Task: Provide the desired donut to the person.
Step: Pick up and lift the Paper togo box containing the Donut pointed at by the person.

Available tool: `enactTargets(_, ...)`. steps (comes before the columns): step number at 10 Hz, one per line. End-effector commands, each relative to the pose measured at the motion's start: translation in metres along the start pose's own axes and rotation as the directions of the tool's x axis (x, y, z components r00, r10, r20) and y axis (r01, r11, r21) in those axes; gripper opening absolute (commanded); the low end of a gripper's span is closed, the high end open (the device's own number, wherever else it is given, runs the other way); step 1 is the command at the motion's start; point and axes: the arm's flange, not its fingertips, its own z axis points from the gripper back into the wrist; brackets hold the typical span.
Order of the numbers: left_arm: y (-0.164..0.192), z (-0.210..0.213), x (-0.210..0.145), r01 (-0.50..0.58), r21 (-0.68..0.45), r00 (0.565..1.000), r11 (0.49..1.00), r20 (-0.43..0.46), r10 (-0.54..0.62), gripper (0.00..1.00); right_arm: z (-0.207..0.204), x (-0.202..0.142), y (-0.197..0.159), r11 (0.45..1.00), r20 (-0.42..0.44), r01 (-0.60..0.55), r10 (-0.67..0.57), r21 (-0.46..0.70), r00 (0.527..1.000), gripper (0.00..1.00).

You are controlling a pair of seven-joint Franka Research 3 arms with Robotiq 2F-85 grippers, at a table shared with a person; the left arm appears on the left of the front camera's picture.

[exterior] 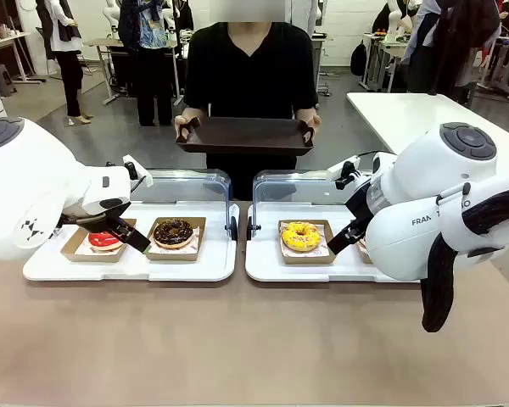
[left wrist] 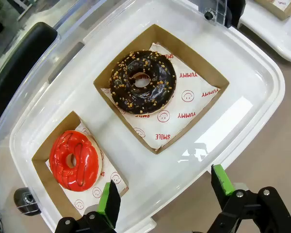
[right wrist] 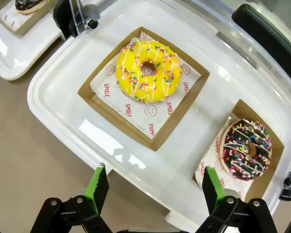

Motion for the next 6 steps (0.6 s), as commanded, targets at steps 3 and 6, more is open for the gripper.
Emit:
enactTargets(3,-0.0001,0.0,-0.0001,0.0,0.0,1.0,1.0,0.0,0.0,1.0,0.0,0.0,0.0,1.0,0.0,0.0,0.0,0.0,1.0,1.0)
enactTargets(6,-0.0001,0.0,-0.0001,0.0,0.0,1.0,1.0,0.0,0.0,1.0,0.0,0.0,0.0,1.0,0.0,0.0,0.0,0.0,1.0,1.0)
